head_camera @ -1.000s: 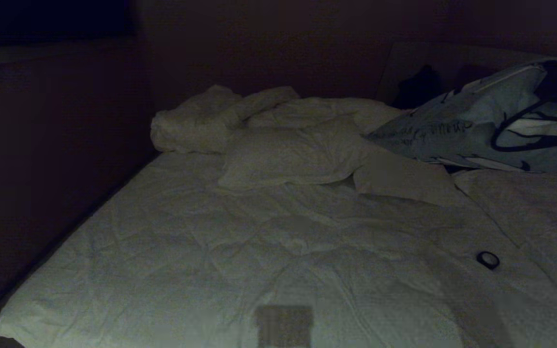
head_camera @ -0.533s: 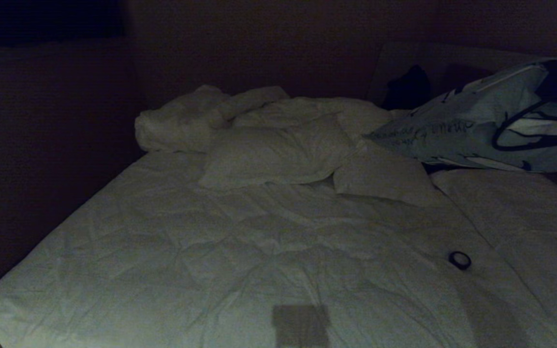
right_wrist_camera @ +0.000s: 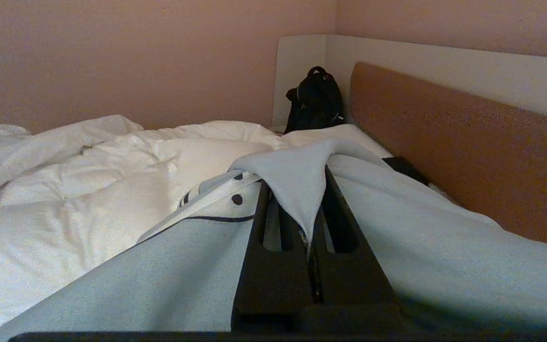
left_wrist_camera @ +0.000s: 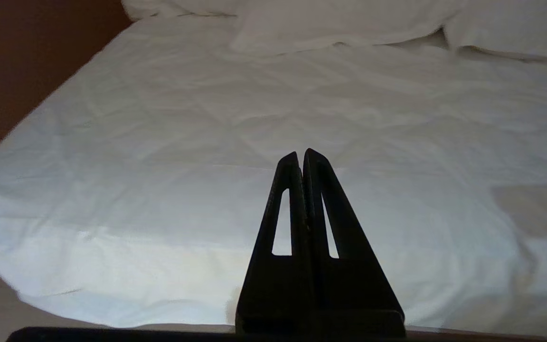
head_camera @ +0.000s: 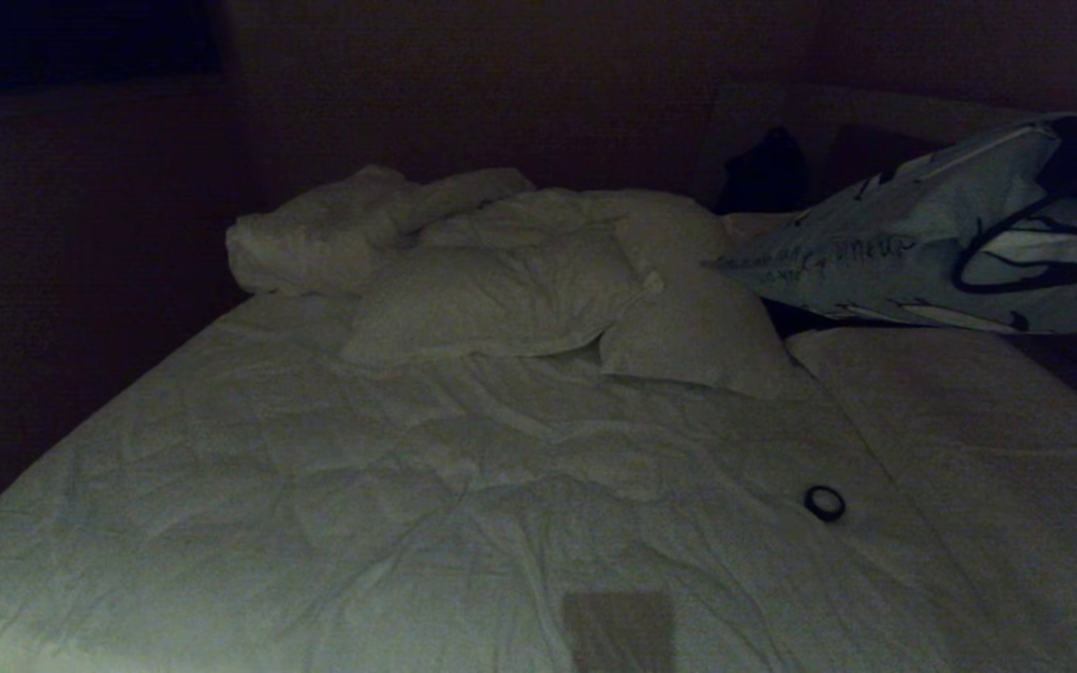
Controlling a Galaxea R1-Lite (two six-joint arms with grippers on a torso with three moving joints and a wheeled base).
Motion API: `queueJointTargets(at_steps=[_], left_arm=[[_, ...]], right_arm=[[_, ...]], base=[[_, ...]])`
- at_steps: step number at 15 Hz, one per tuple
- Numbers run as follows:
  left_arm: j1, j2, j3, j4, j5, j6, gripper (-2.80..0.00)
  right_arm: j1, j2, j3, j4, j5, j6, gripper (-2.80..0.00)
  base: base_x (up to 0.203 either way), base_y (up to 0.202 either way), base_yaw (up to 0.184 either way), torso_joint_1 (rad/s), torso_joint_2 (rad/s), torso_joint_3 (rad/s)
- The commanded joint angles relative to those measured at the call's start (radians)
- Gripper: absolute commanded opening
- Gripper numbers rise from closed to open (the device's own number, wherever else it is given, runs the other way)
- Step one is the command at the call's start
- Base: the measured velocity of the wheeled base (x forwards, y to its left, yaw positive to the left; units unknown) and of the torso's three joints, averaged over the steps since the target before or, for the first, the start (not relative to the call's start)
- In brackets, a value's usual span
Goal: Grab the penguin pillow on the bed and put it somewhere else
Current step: Move to the head of the bed, then place the pillow at the bedside
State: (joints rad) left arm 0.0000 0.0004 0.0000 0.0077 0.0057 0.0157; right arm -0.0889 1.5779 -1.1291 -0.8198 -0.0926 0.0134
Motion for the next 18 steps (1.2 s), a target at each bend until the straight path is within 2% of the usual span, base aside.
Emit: queueJointTargets(at_steps=[1,6,10,18], left_arm=[[0.0,0.0,0.0,0.0,0.0,0.0,-2.8],[0.0,0.0,0.002,-0.005,0.0,-0.011,-2.8],[0.0,0.0,0.002,-0.003,-0.001,-0.014,-2.8],[0.0,0.0,0.002,-0.003,-0.001,-0.014,-2.8]], right_arm=[[0.0,0.004,0.0,-0.004,0.005,0.0,-2.8],[0.0,0.012,0.0,-0.004,0.008,0.0,-2.8],[-0.036,0.04,-0.015,-0.004,0.022,0.0,-2.8],[-0.253,0.269,-0.131,-0.002,0.206,0.005,-2.8]], base=[[0.0,-0.193,0.003,-0.001,0.0,0.002],[0.0,-0.174,0.0,0.003,0.0,0.001],[0.0,-0.016,0.0,0.002,0.0,0.001],[0.0,0.0,0.0,0.0,0.0,0.0]])
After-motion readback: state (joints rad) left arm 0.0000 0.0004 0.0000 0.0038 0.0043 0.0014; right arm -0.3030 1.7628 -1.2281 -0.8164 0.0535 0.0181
